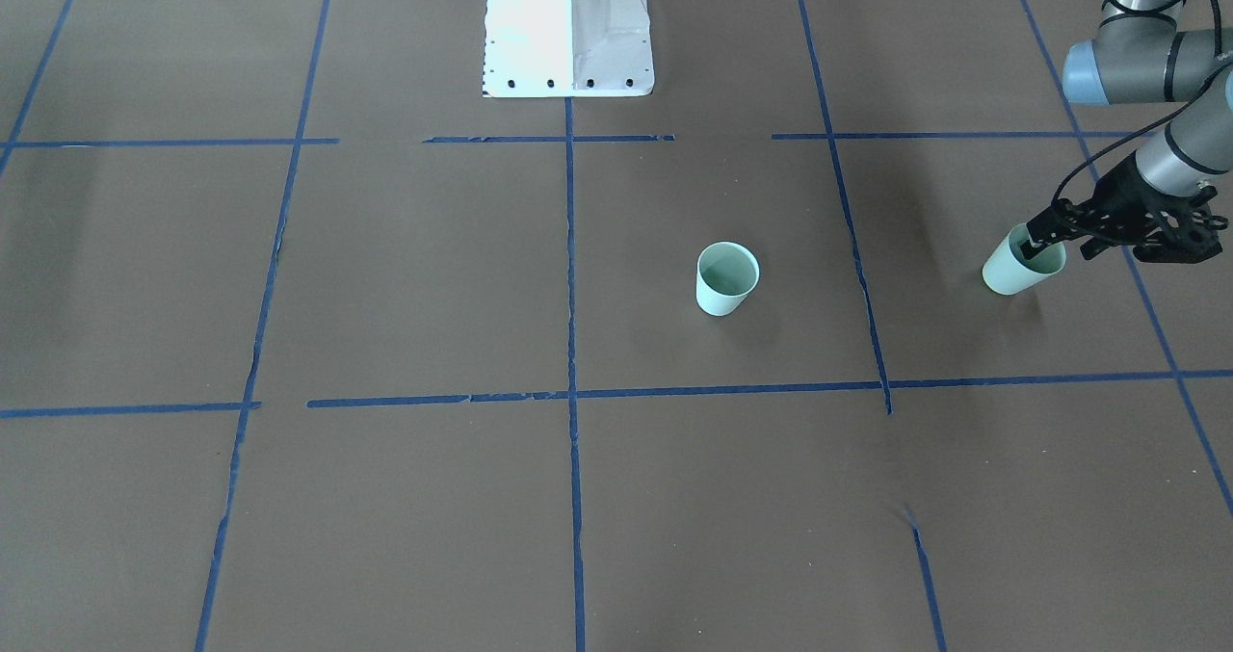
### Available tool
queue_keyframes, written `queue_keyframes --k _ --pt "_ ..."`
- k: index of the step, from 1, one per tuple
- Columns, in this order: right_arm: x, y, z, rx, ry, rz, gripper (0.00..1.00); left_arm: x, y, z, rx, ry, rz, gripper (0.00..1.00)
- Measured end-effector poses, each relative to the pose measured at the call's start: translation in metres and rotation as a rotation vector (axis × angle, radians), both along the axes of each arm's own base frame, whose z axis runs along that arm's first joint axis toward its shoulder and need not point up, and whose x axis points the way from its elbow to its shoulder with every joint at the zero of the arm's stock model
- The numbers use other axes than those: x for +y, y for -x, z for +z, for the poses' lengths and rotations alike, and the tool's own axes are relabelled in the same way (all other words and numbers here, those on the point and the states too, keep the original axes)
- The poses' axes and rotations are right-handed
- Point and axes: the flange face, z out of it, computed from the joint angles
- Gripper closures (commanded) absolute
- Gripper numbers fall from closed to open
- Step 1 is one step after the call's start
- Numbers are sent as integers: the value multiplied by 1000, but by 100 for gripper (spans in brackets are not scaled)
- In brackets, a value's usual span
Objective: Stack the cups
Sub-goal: 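Lower the left gripper onto the outer pale green cup and grasp it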
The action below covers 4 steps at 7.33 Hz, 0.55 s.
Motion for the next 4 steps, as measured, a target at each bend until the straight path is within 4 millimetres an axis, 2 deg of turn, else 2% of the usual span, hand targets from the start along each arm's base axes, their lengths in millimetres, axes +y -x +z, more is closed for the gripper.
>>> queue_keyframes --k 2,4 --pt "0 0 0 0 0 0 0 0 -2 -2 2 -9 2 100" --pt "0 0 0 0 0 0 0 -1 -2 -15 15 -18 0 100"
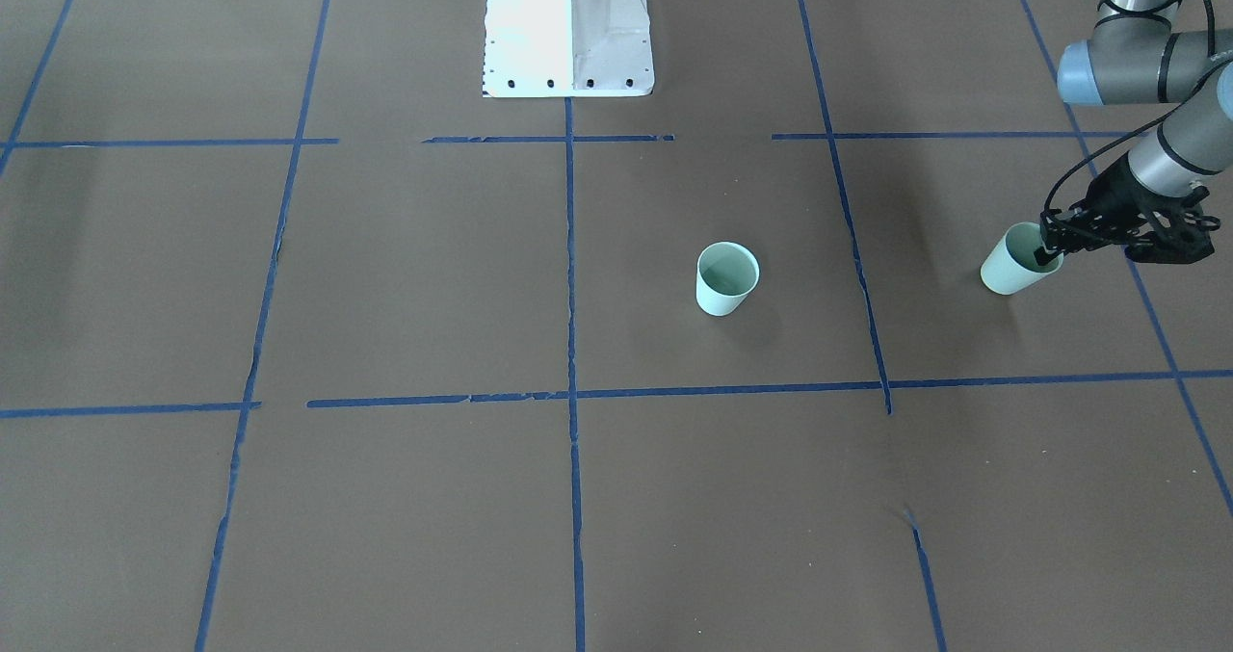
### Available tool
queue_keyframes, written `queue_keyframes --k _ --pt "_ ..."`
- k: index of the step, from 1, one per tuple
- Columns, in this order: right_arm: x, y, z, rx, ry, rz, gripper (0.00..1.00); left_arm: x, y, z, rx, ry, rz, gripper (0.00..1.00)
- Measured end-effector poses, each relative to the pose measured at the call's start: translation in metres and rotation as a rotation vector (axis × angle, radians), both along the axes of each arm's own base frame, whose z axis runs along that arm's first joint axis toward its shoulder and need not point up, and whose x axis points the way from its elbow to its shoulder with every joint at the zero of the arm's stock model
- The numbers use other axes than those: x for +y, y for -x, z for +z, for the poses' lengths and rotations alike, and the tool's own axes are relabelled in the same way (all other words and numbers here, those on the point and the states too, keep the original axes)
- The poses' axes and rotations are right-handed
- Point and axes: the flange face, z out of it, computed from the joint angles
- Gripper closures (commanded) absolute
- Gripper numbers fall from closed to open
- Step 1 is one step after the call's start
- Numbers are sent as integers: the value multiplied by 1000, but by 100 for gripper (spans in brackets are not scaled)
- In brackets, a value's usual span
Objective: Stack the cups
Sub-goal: 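Lower the left gripper onto the outer pale green cup and grasp it, then lift the held cup and carry it over the other green cup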
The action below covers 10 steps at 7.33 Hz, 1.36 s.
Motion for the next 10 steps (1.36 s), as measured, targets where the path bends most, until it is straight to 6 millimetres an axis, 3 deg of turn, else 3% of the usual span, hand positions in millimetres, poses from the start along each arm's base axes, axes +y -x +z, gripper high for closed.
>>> queue_keyframes --k 1,4,6,8,10 --pt "0 0 0 0 0 0 0 1 2 -17 7 -1 0 100" --pt "0 0 0 0 1 0 0 7 18 -118 -27 72 -8 100" --pt "0 0 0 0 0 0 0 -19 27 -184 -37 131 -68 100" --pt "0 0 0 0 0 0 0 -44 -1 -259 1 219 -135 100" --pt "0 0 0 0 1 0 0 -43 -62 -321 53 296 -144 100"
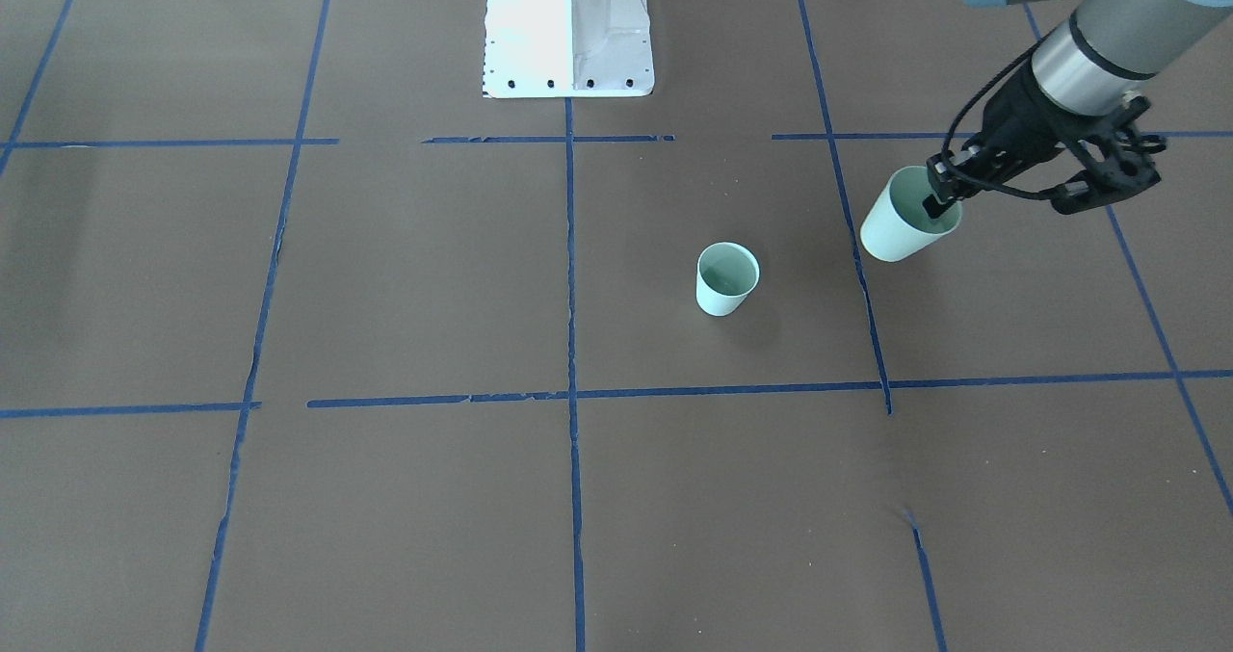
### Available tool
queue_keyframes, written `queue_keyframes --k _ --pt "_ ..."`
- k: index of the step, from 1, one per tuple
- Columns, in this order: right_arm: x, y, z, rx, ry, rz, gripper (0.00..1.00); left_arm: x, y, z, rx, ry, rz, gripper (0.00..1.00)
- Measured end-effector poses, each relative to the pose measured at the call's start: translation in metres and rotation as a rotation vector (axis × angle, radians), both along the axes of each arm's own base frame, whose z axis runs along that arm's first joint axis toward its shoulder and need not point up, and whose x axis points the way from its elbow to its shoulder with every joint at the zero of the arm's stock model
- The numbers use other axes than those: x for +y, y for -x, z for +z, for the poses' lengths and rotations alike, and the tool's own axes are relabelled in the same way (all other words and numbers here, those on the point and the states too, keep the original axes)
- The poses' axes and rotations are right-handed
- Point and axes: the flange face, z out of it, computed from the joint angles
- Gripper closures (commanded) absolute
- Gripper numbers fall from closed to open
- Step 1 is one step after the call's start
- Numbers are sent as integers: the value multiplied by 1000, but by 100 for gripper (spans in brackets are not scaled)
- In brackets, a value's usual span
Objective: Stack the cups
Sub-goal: 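Lift the held cup and carry it over the other green cup, then lower the held cup into the other cup and open the left gripper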
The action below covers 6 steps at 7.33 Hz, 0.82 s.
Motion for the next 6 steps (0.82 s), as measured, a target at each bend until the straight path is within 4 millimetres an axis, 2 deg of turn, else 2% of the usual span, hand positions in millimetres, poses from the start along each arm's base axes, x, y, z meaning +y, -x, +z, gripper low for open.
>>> queue_keyframes --k 1,2,3,6 --pt "0 0 0 0 0 0 0 2 -32 -18 12 29 11 100" --pt "0 0 0 0 0 0 0 1 -60 -27 15 48 28 100" --pt "0 0 0 0 -1 0 0 -3 -78 -28 20 57 35 100" --pt "0 0 0 0 0 0 0 -11 -115 -19 29 63 42 100"
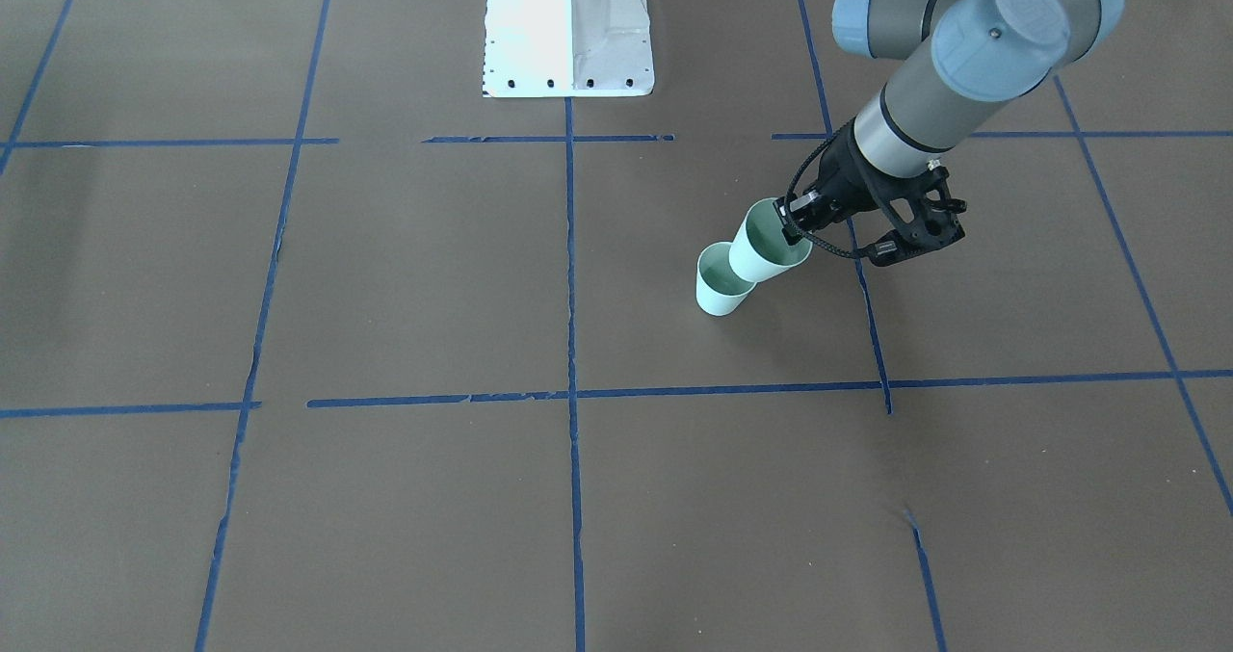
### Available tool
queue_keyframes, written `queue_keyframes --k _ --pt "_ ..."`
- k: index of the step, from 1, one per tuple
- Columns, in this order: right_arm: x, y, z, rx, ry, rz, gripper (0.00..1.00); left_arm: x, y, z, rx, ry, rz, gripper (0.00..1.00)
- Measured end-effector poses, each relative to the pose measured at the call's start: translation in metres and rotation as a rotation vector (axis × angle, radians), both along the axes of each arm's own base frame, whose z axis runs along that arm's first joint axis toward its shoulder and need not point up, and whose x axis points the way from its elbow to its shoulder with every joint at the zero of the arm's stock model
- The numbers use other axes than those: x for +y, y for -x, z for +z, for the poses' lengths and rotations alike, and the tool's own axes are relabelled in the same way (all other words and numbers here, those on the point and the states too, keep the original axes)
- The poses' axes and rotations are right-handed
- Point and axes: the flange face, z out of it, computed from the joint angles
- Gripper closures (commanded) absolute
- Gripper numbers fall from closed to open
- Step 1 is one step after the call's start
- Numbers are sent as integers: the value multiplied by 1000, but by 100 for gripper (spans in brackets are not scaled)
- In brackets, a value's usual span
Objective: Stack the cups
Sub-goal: 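Lower the held cup into the other cup and open the left gripper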
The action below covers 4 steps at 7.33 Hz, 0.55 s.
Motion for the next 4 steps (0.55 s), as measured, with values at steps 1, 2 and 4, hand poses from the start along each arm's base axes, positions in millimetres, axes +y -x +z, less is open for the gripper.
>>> queue_keyframes --k 1,2,4 --pt "0 0 0 0 -1 0 0 2 -13 0 -7 -4 5 100" --pt "0 0 0 0 -1 0 0 4 -22 1 -14 -6 12 100" --pt "0 0 0 0 -1 0 0 6 -31 4 -15 -11 20 100"
